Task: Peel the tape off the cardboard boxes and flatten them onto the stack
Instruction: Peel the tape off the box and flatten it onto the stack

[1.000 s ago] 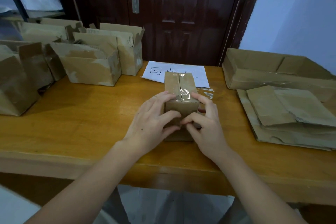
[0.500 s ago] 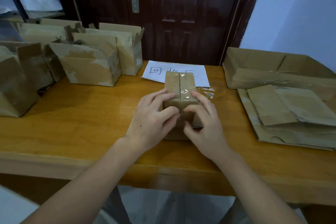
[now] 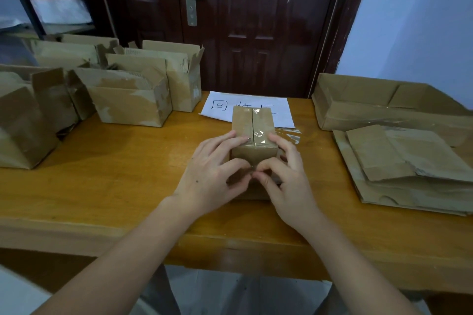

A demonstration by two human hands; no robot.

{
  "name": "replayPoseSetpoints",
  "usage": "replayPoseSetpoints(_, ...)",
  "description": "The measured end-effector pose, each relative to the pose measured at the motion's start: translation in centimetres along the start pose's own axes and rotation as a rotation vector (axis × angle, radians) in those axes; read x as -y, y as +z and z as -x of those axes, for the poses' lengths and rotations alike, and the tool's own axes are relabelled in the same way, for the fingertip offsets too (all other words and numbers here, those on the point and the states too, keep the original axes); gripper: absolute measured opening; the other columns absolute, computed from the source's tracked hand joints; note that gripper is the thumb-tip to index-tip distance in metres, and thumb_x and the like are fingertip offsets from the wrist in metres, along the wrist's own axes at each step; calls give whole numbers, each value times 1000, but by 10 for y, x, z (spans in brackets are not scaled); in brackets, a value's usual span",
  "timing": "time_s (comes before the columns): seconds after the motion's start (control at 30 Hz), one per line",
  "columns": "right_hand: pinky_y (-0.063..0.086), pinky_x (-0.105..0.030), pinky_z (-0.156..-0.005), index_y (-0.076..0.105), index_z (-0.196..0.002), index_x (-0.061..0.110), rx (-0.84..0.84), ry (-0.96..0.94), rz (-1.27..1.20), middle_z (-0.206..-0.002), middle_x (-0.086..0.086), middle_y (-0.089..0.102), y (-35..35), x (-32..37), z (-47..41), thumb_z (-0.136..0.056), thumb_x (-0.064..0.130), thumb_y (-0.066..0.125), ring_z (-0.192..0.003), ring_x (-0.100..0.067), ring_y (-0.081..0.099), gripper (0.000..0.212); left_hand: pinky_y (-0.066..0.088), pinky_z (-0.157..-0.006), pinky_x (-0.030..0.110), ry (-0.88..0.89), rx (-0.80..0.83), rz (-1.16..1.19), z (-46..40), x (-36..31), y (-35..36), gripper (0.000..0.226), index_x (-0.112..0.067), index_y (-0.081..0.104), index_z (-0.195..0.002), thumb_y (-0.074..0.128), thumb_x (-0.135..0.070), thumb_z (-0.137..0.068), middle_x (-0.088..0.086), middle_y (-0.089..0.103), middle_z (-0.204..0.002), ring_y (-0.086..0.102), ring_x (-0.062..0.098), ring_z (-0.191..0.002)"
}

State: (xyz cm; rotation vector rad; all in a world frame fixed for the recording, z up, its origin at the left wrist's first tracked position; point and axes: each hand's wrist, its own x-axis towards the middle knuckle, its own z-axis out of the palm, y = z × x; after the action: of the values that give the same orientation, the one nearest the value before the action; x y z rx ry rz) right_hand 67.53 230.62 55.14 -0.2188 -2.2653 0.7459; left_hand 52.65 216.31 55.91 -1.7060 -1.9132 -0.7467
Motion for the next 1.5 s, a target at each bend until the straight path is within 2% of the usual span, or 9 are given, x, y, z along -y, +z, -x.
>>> replayPoseSetpoints(0.17,50,-52,-101,69,-97,22,6,28,-82,-157,8,32,-2,2,1,-94,29,65,-143,-23,36,9,43,-111,52,27,15,-41,1,3,0,17,-19,78,-97,75,-31,-86,10,58,-146,47,32,-142)
replayPoseSetpoints(0.3,43,-49,-110,59,-103,38,-9,39,-114,-155,15,35,-4,5,0,-86,41,68,-145,-14,33,19,48,-105,53,17,-58,-53,-2,3,2,6,-16,75,-92,73,-18,-87,11,65,-138,54,35,-135)
replayPoseSetpoints(0.4,39,-43,-113,63,-113,33,1,22,-33,-154,12,36,-3,3,-4,-84,39,71,-145,-13,33,30,50,-103,52,19,-103,-59,-3,4,5,6,-16,75,-95,71,-16,-90,9,67,-135,56,33,-134)
replayPoseSetpoints(0.57,36,-27,-109,76,-95,24,-81,10,27,-148,5,44,4,-2,-7,-88,24,73,-139,-16,36,7,51,-101,45,40,-128,-58,-3,6,6,7,-16,75,-96,75,-18,-90,7,68,-134,58,29,-133)
replayPoseSetpoints(0.83,41,-33,-107,73,-89,16,-139,5,11,-145,-1,47,13,-3,-11,-88,17,72,-137,-20,40,2,40,-110,37,-23,-46,-38,-2,6,1,29,-22,74,-111,61,-45,-97,1,64,-141,50,21,-140)
replayPoseSetpoints(1.07,36,-28,-106,67,-104,29,-51,28,18,-145,6,41,7,1,-12,-83,37,72,-138,-15,35,23,49,-102,42,-28,-105,-57,-6,2,1,4,-17,75,-93,72,-18,-91,5,70,-130,60,27,-131)
replayPoseSetpoints(1.27,38,-32,-105,68,-104,43,-29,101,-35,-141,13,41,-1,6,-15,-89,60,63,-137,-12,37,22,51,-99,45,44,-133,-96,-9,5,-1,16,-14,75,-99,60,-21,-100,7,72,-126,63,29,-127)
replayPoseSetpoints(1.4,42,-35,-106,72,-96,33,-73,120,-25,-136,7,46,3,10,-17,-88,31,75,-134,-18,41,8,52,-100,43,42,-117,-85,-7,6,-1,16,-16,75,-102,65,-27,-98,5,71,-128,62,26,-129)
replayPoseSetpoints(1.5,42,-32,-106,72,-94,30,-70,125,-61,-135,6,46,0,12,-18,-89,18,76,-135,-18,41,14,48,-105,40,-2,-83,-55,-6,4,-5,30,-18,74,-116,66,-39,-95,1,70,-132,59,20,-132)
